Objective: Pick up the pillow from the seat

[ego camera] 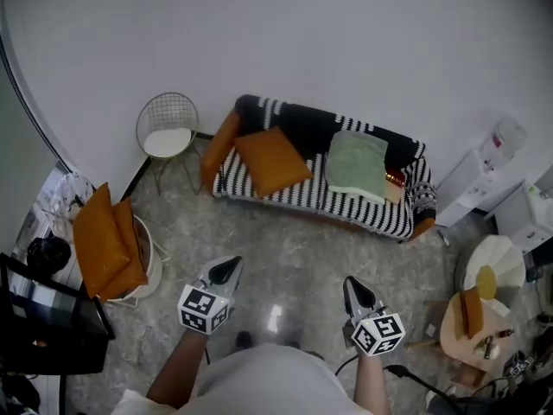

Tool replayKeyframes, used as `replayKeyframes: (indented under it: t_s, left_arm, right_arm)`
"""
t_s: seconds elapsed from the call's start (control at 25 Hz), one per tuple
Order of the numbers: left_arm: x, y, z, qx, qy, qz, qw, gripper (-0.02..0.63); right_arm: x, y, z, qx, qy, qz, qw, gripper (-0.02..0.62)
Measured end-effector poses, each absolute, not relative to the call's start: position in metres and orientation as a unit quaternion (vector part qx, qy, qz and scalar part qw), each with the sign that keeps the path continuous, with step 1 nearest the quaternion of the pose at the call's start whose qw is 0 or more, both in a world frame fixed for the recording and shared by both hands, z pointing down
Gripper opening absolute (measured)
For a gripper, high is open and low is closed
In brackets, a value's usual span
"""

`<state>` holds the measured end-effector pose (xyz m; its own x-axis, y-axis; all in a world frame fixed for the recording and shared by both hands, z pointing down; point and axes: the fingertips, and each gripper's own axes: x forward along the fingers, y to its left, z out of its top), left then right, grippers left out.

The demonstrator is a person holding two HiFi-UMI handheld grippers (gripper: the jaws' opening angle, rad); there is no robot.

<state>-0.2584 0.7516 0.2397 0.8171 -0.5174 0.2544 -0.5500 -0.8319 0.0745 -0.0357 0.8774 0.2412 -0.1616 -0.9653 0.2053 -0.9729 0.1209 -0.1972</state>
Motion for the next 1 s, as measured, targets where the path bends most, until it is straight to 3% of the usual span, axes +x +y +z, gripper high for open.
replayKeyframes:
  t_s: [1.0]
  left_arm:
    - [-0.335,0.729,0.268,0.960,-0.228,0.139,0.083,0.000]
  right_arm:
    - [-0.132,0.865,0.267,0.673,-0.721,0.159,0.042,0.005]
